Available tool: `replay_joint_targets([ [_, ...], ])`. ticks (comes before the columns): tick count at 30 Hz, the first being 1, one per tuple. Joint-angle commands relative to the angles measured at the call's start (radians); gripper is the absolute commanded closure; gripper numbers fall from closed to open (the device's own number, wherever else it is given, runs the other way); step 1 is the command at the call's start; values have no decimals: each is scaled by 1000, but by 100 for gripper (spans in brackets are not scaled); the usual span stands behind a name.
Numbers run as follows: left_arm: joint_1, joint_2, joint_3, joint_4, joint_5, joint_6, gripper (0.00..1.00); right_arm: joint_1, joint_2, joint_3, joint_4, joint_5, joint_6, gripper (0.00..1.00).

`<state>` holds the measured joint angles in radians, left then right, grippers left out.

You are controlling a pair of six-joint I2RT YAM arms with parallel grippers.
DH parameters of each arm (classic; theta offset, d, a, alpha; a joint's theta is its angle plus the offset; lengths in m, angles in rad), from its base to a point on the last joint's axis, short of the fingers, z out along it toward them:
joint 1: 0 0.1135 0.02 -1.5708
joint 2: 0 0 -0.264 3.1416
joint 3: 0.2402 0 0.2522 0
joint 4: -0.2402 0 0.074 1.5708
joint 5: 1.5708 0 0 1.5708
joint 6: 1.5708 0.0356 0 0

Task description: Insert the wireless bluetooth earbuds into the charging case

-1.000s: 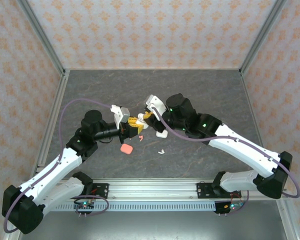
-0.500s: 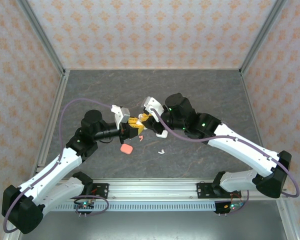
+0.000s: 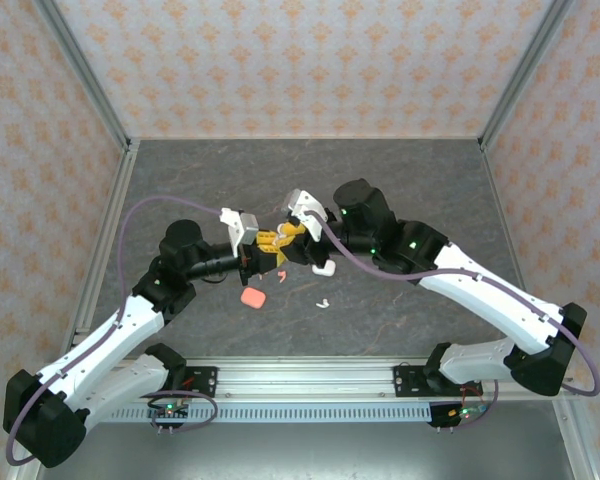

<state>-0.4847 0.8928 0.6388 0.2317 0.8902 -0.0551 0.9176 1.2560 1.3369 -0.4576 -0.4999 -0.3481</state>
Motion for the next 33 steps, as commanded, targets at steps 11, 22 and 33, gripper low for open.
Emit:
replay_joint_targets([
  [11, -13, -20, -22, 133, -28, -1, 100, -81, -103, 78, -7, 40, 180, 35],
  [22, -15, -85, -59, 180, -115, 14, 100, -221, -185, -248, -150, 203, 471, 41],
  [33, -14, -107, -111, 287, -258, -20, 100, -130, 40, -529, 29, 259, 750, 48],
])
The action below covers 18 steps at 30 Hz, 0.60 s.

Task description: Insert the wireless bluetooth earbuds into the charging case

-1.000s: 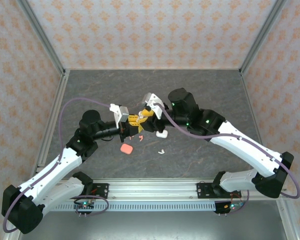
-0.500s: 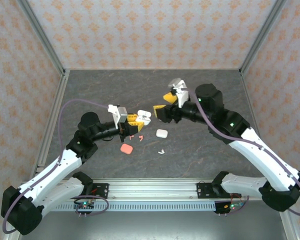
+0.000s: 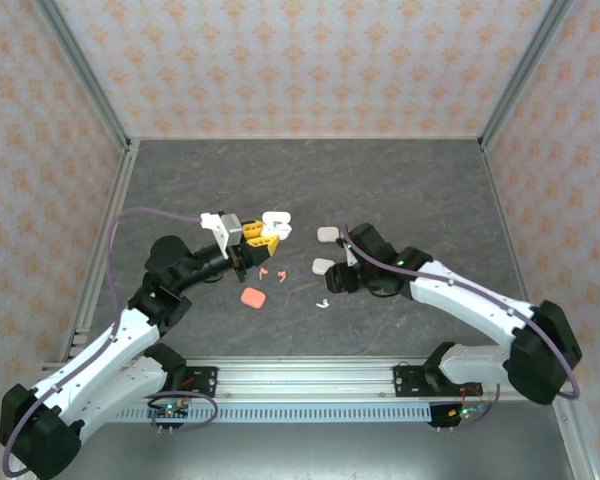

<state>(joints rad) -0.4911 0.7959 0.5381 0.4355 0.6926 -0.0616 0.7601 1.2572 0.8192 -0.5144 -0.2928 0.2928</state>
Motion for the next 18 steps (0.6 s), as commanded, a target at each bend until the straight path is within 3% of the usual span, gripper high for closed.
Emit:
replay_joint_targets([
  [1, -7, -11, -12, 84, -63, -14, 100, 44, 69, -12, 97, 68, 117, 46],
  [8, -7, -20, -12, 62, -69, -9, 100, 115, 253, 57, 112, 166, 122, 41],
  [18, -6, -50, -12, 20, -76, 1, 100, 145, 407, 128, 61, 183, 94, 42],
])
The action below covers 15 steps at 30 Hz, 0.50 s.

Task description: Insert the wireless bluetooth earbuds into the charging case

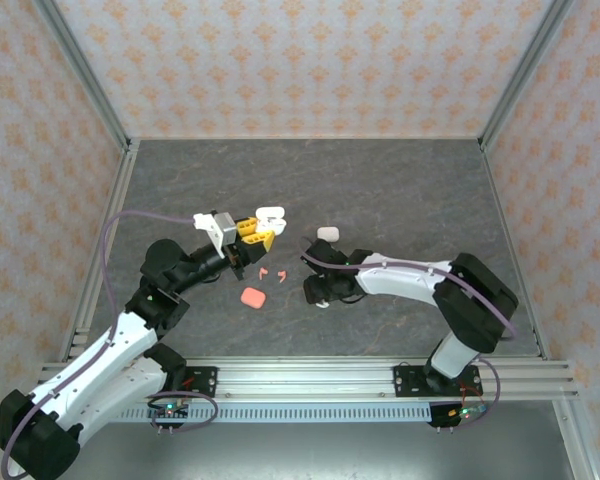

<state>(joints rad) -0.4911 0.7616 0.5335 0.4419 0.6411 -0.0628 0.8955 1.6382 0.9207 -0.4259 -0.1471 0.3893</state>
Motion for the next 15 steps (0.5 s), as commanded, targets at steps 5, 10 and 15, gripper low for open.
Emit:
replay_joint_targets([
  [5, -6, -18, -6, 4, -26, 4, 100, 26, 57, 35, -64, 52, -6, 43],
  [10, -7, -20, -4, -7, -30, 8, 100, 41, 67, 31, -95, 53, -3, 45],
  [15, -7, -27, -5, -14, -32, 9, 100, 51, 44, 4, -114, 45, 16, 46],
])
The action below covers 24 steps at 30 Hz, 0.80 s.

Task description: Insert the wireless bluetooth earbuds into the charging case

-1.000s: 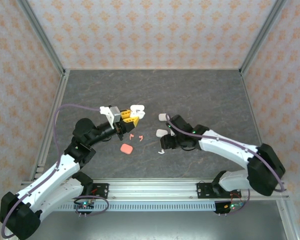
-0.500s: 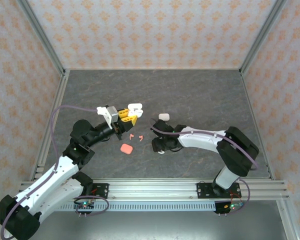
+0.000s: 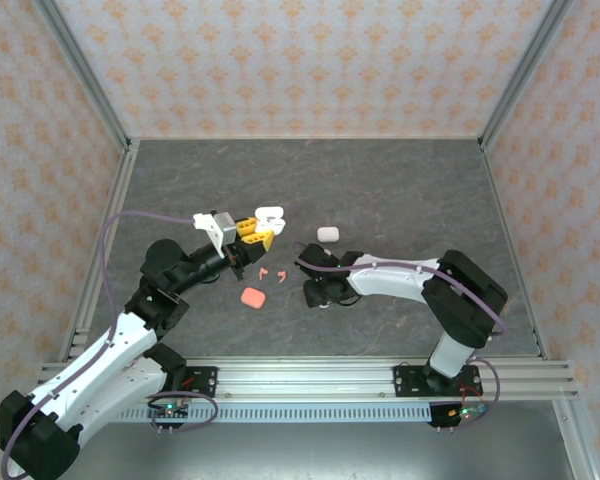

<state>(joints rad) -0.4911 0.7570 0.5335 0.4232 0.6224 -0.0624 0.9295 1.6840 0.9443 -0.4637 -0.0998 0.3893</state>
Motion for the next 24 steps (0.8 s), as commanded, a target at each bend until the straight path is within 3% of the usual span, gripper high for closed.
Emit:
replay_joint_targets([
  [1, -6, -22, -4, 2, -15, 9, 100, 18, -12, -28, -78, -4, 20, 46],
  [14, -7, -25, -4, -13, -22, 13, 100, 20, -105, -99, -137, -30, 26, 47],
  [24, -7, -28, 0, -24, -26, 12, 100, 10, -188, -35, -110, -49, 5, 44],
])
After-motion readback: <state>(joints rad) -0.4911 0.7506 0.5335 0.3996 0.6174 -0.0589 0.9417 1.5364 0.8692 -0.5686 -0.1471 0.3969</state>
